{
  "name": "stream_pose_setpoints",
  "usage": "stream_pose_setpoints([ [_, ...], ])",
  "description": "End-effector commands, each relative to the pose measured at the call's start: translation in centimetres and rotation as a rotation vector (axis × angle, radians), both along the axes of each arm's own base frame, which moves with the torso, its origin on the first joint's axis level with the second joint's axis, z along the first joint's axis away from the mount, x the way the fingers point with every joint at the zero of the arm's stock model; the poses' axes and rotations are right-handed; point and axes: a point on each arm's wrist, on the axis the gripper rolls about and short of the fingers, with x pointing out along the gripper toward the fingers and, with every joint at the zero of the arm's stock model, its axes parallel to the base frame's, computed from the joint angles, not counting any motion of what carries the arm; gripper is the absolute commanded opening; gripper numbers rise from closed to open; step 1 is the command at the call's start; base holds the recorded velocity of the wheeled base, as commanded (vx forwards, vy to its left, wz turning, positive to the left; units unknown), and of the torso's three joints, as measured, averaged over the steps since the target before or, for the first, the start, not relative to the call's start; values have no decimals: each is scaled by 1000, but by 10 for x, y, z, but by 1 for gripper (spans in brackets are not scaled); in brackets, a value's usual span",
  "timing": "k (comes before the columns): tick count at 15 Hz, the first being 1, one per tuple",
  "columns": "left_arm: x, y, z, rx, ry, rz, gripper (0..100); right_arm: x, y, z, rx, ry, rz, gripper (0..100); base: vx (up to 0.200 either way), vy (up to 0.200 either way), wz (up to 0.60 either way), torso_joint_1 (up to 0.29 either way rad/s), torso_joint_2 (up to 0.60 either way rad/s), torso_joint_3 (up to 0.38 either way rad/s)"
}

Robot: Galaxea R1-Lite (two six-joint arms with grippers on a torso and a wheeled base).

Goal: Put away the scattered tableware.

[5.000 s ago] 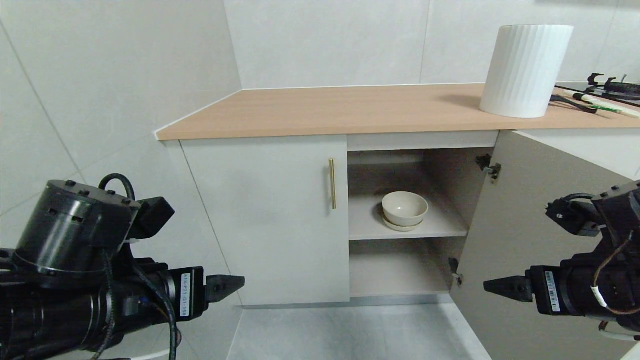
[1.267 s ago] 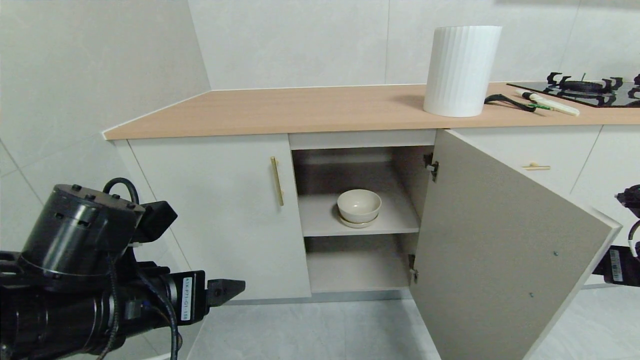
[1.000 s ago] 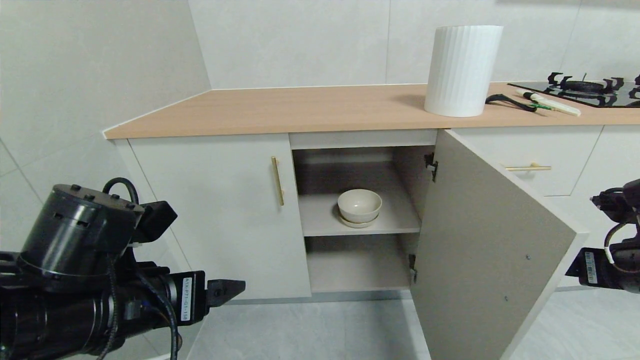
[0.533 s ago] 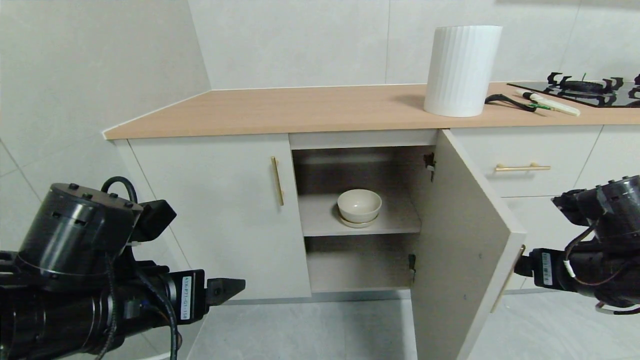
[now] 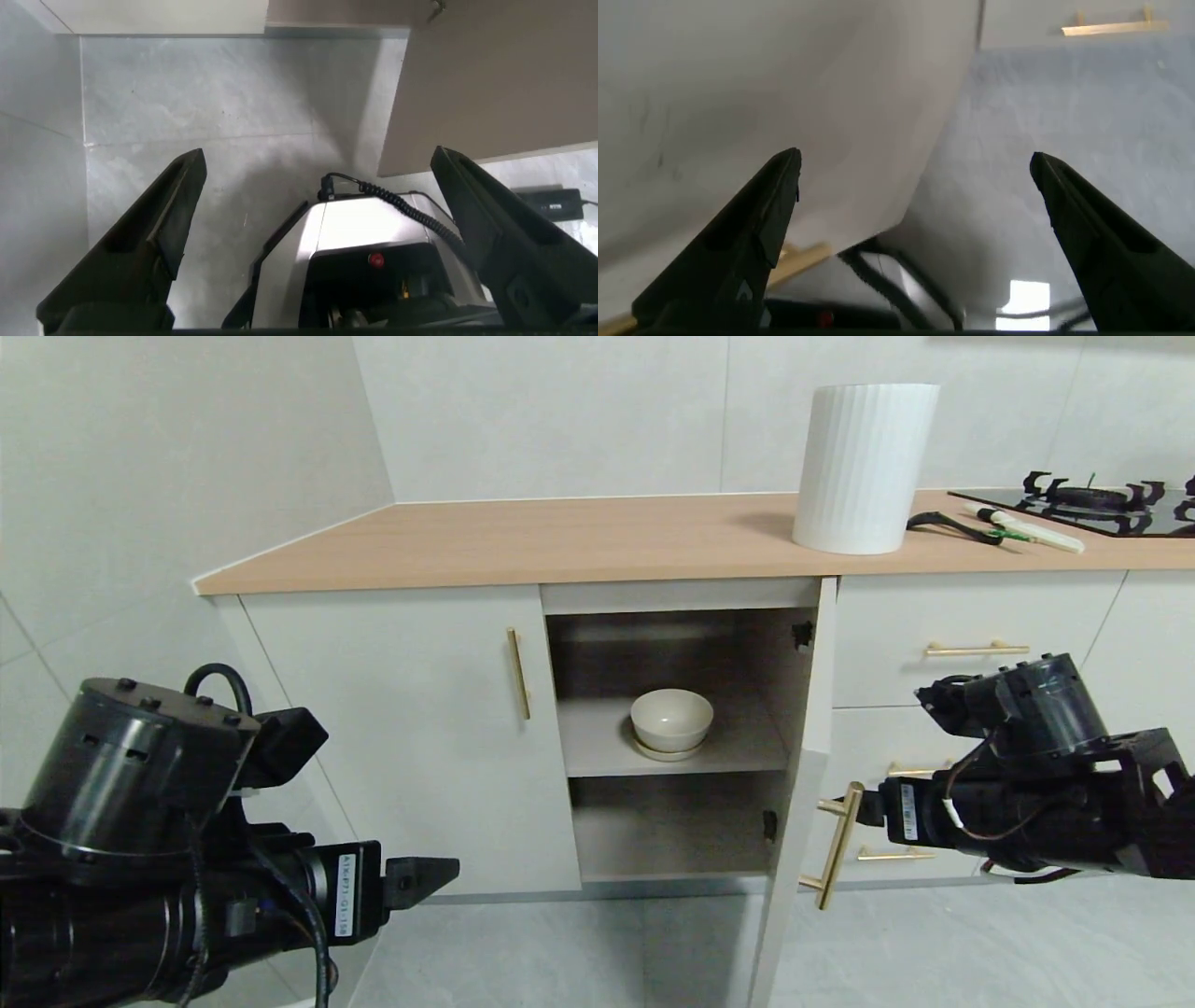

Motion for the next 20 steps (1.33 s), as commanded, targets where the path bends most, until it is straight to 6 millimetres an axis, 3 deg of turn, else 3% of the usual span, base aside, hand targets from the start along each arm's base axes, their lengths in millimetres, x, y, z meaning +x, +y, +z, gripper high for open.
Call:
stream_pose_setpoints([
  [1, 0, 0, 0, 3, 0, 2, 100, 22, 12, -13, -32, 26, 43, 100, 0, 0, 0, 0, 0, 0],
  [5, 2, -1, 1, -3, -23, 8, 100, 51, 43, -14, -28, -1, 126, 100, 0, 0, 0, 0, 0, 0],
  [9, 2, -1, 0, -3, -23, 8, 100, 60, 49, -37, -49, 46, 127, 100, 0, 0, 0, 0, 0, 0],
  [15, 2, -1, -1, -1, -21, 8, 100, 87, 64, -57, 44, -101, 93, 100, 0, 0, 0, 0, 0, 0],
  [20, 2, -1, -1, -2, -19, 9, 100, 106, 73, -61, 129, -106, 28, 100, 200, 0, 0, -1, 4, 2],
])
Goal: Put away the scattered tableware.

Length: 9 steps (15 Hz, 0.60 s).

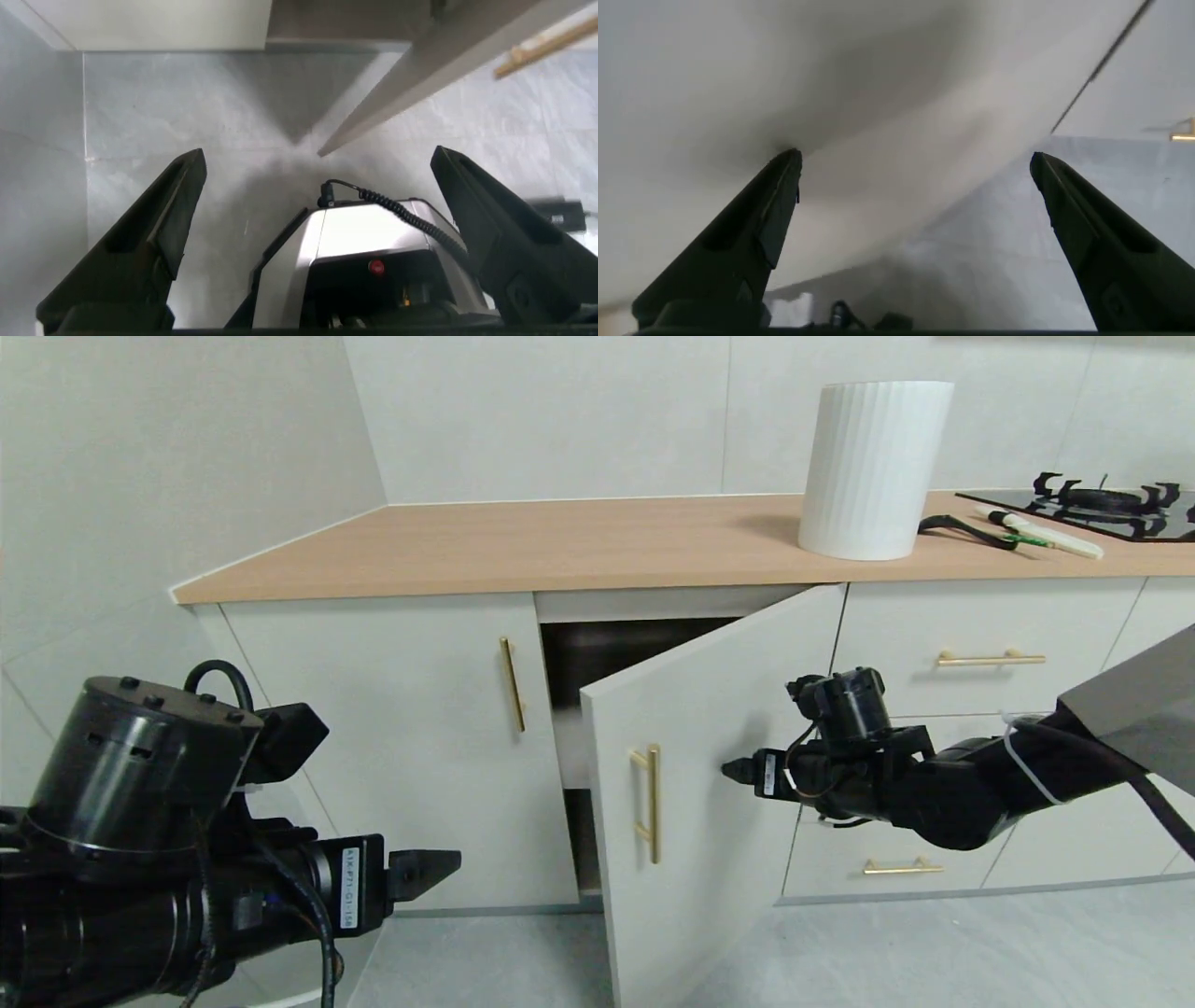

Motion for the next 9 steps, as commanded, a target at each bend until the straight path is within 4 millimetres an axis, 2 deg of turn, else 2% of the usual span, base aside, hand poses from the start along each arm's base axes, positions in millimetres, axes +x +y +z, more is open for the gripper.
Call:
stream_pose_setpoints([
  [1, 1, 0, -1, 2, 4, 0, 100, 8, 5, -6, 21, 5, -14, 100, 200, 0, 0, 7, 7, -2],
  [9, 1, -1, -3, 6, 11, 0, 100, 19, 10, -9, 117, -16, -71, 100, 0, 0, 0, 0, 0, 0],
])
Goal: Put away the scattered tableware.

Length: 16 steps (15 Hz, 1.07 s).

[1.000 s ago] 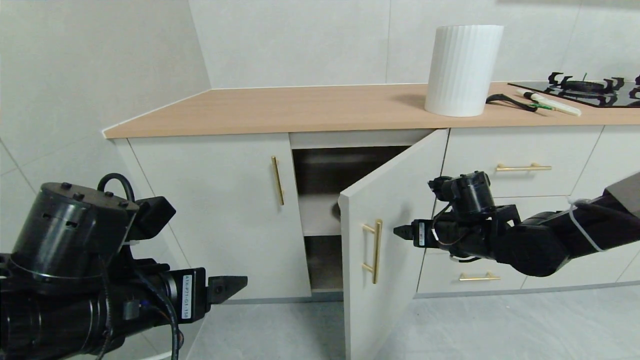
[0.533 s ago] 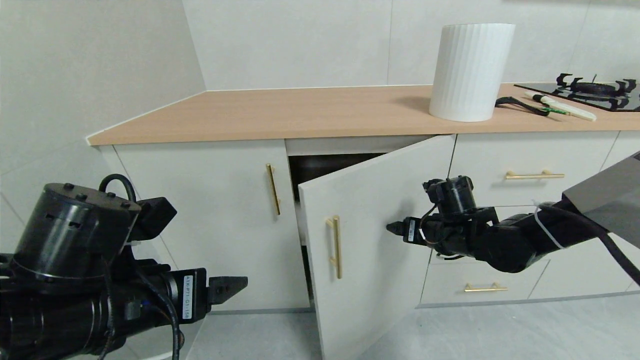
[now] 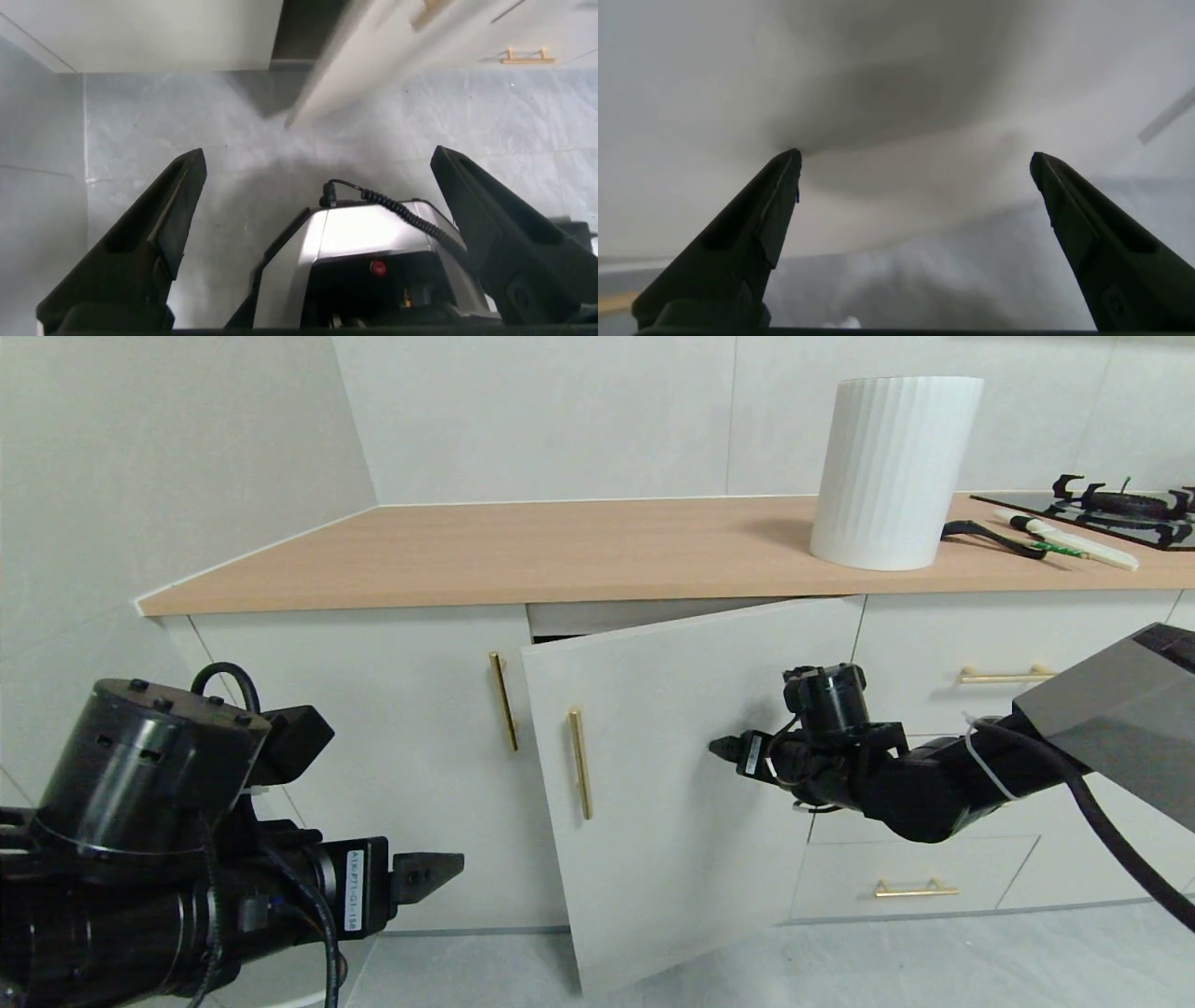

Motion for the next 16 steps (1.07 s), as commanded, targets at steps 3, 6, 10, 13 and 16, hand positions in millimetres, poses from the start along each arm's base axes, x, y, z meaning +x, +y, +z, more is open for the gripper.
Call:
stream_pose_setpoints([
  [3, 0, 0, -1, 1, 3, -1, 100, 12, 5, -2, 39, -11, -67, 100, 0, 0, 0, 0, 0, 0],
  [6, 0, 0, -1, 2, 5, -1, 100, 21, 9, -5, 35, -32, -114, 100, 0, 0, 0, 0, 0, 0],
  [10, 0, 0, -1, 1, 3, -1, 100, 30, 11, -7, 58, -57, -183, 100, 0, 0, 0, 0, 0, 0],
  [13, 0, 0, -1, 1, 3, -1, 100, 36, 11, -4, 72, -75, -213, 100, 0, 0, 0, 0, 0, 0],
  [16, 0, 0, -1, 1, 3, -1, 100, 42, 10, -8, 58, -89, -257, 100, 0, 0, 0, 0, 0, 0],
])
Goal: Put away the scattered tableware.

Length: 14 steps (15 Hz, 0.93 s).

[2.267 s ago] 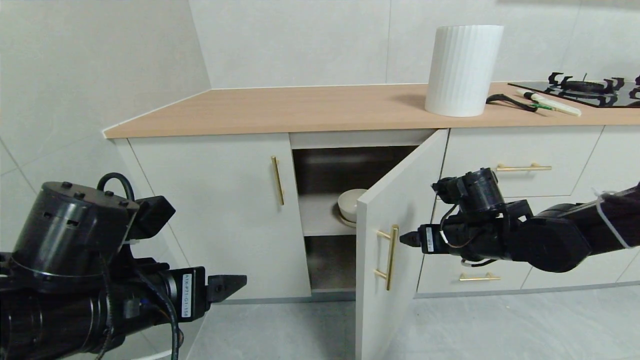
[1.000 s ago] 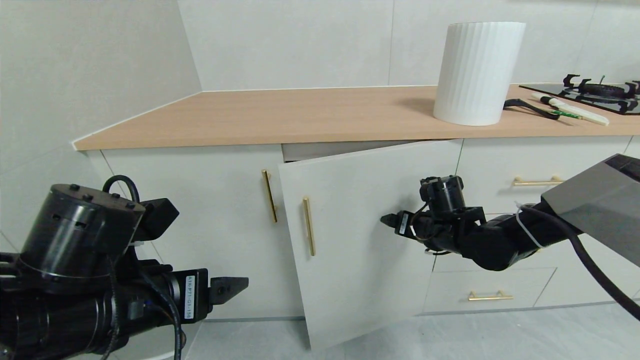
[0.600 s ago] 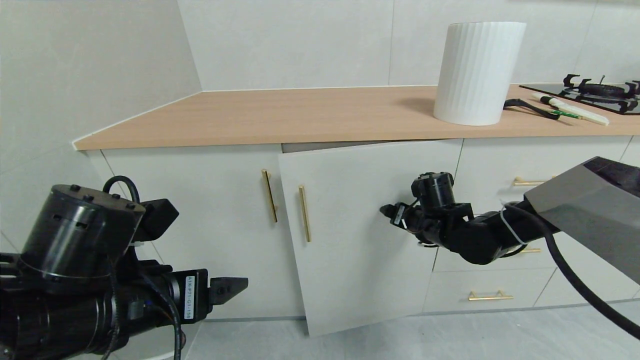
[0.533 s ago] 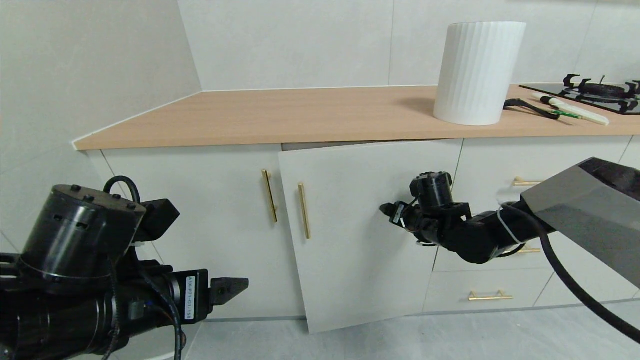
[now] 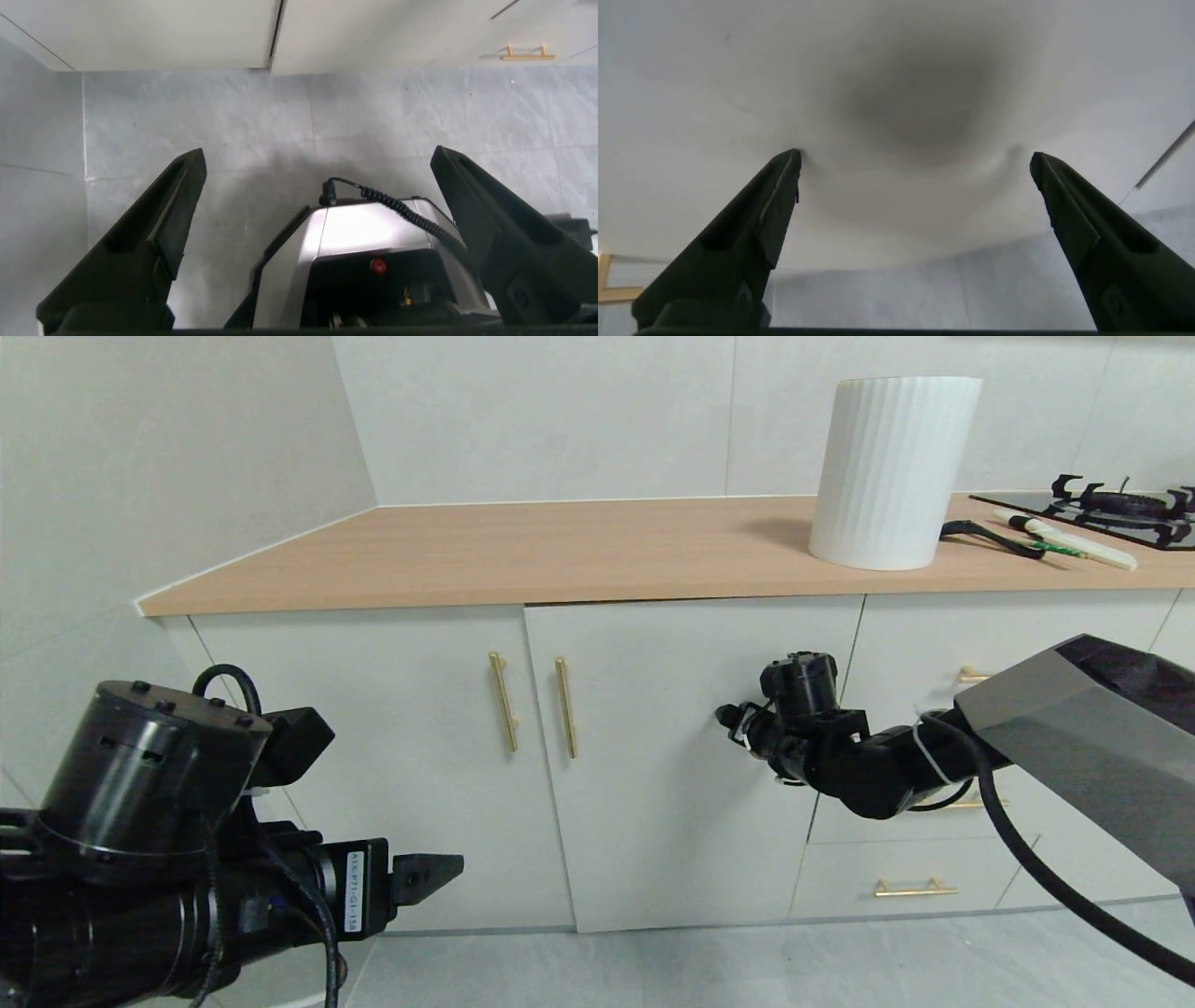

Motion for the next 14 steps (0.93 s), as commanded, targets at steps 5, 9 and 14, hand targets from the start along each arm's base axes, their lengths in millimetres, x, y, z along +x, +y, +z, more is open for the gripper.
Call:
stream_pose_setpoints([
  [5, 0, 0, 0, 0, 0, 0, 100, 11, -3, -7, -13, -9, -47, 100, 0, 0, 0, 0, 0, 0],
  [9, 0, 0, 0, -1, -1, 0, 100, 3, -5, 3, -10, -7, -34, 100, 0, 0, 0, 0, 0, 0],
  [14, -2, 1, 2, -6, -11, 1, 100, -72, -27, 46, 51, 58, 327, 100, 0, 0, 0, 0, 0, 0],
])
